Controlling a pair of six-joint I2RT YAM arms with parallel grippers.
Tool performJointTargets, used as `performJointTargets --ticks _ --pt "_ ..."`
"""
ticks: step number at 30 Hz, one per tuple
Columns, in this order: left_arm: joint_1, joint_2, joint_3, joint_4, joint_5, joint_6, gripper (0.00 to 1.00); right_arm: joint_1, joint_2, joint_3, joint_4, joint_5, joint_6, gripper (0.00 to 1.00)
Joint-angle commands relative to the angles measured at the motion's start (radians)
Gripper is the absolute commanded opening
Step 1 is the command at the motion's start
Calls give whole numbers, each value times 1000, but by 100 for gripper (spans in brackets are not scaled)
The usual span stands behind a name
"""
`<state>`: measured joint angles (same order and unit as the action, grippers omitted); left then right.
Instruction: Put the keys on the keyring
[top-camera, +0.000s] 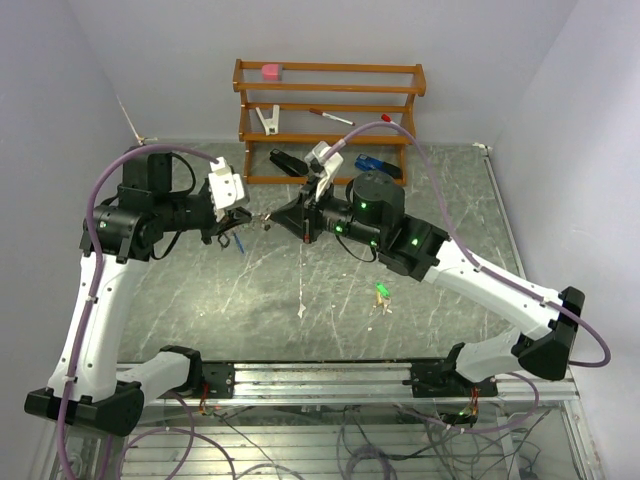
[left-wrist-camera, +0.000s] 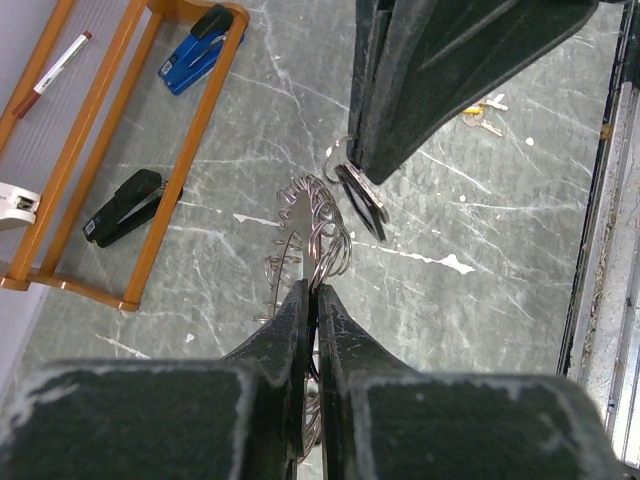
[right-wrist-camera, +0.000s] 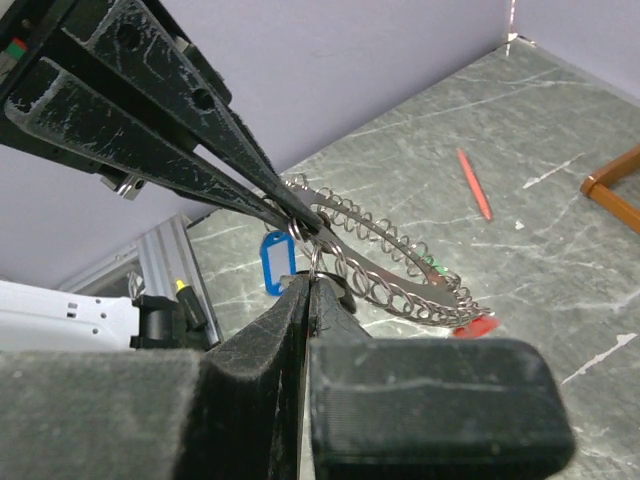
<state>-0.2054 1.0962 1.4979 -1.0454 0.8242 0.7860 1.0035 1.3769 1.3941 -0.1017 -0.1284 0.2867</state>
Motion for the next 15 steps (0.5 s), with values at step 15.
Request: performJointTargets --ticks 15 --pt "-1 44 -1 3 -13 -28 7 13 -69 -86 -36 -33 71 0"
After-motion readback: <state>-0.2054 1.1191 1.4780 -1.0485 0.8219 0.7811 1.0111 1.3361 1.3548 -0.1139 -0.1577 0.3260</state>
